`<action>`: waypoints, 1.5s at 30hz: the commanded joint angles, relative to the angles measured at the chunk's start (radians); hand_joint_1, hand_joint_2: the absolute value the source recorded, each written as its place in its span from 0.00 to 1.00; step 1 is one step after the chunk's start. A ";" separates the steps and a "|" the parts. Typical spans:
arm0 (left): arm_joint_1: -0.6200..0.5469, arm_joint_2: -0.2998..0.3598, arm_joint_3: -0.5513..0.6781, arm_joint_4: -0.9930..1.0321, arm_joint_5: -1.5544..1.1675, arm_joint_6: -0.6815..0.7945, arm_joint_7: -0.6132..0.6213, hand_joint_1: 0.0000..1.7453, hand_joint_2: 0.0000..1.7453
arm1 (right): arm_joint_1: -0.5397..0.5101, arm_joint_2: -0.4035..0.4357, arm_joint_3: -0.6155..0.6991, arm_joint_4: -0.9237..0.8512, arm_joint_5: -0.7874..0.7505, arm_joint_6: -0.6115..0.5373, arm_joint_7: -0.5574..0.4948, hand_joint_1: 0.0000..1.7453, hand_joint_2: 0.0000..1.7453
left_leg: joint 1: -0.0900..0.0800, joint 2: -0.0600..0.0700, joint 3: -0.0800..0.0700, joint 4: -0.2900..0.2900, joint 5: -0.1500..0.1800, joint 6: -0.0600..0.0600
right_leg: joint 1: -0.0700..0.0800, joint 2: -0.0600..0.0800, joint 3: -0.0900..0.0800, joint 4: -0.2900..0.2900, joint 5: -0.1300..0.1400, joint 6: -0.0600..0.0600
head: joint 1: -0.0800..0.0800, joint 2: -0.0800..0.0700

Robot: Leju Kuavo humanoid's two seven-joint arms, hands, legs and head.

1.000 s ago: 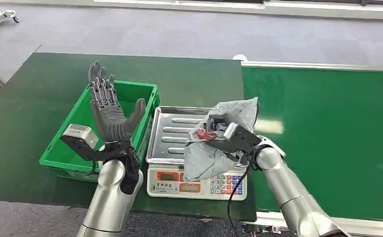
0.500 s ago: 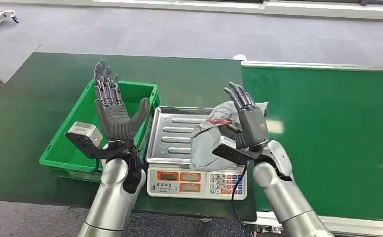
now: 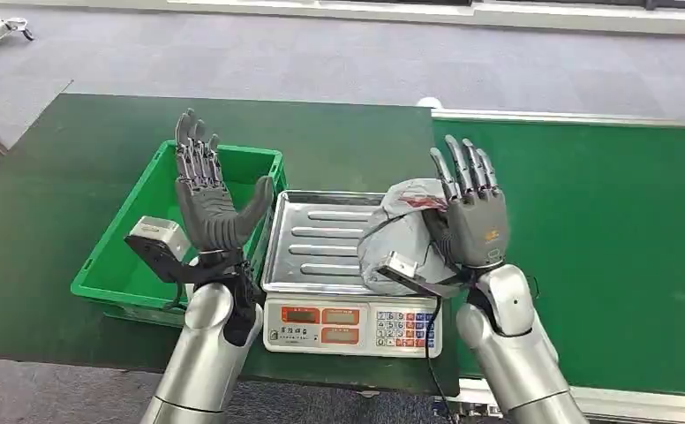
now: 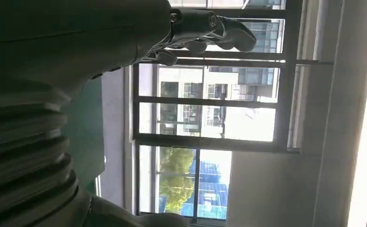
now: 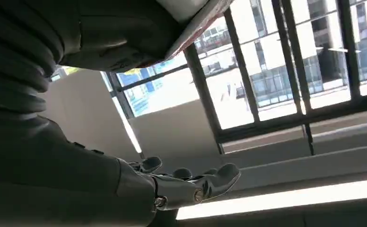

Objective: Moved the parcel from conveyor to table for the left to box.

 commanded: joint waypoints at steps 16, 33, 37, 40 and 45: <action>-0.042 -0.007 -0.028 0.117 0.016 -0.015 0.005 0.00 1.00 | 0.109 0.108 -0.275 -0.182 -0.084 -0.002 -0.311 0.00 1.00 | 0.001 -0.001 -0.001 -0.001 0.000 0.000 | 0.001 -0.002 0.000 -0.001 0.000 -0.001 | 0.000 0.000; -0.020 0.024 -0.023 0.064 -0.028 0.040 0.005 0.00 1.00 | -0.024 -0.070 -0.063 0.068 -1.081 0.995 -0.194 0.00 1.00 | 0.000 0.002 -0.001 -0.001 0.000 0.000 | 0.000 0.001 0.000 -0.002 0.001 0.000 | 0.000 0.000; -0.037 0.036 -0.037 0.087 -0.055 0.121 0.005 0.00 1.00 | -0.126 -0.030 -0.067 0.316 -1.243 1.158 0.077 0.00 1.00 | 0.001 0.001 0.000 -0.002 0.001 0.000 | 0.001 0.000 0.002 -0.003 0.002 -0.001 | 0.000 0.000; -0.044 0.033 -0.035 0.106 -0.053 0.133 0.005 0.00 1.00 | -0.167 -0.009 -0.058 0.426 -1.286 1.178 0.140 0.00 1.00 | 0.001 0.004 0.001 -0.002 0.000 0.000 | 0.001 0.003 0.002 -0.003 0.002 0.000 | 0.000 0.000; -0.045 0.028 -0.035 0.111 -0.046 0.131 0.005 0.00 1.00 | -0.186 0.012 -0.052 0.491 -1.351 1.226 0.183 0.00 1.00 | 0.001 0.002 0.002 -0.003 0.001 0.000 | 0.001 0.002 0.003 -0.003 0.002 -0.001 | 0.000 0.000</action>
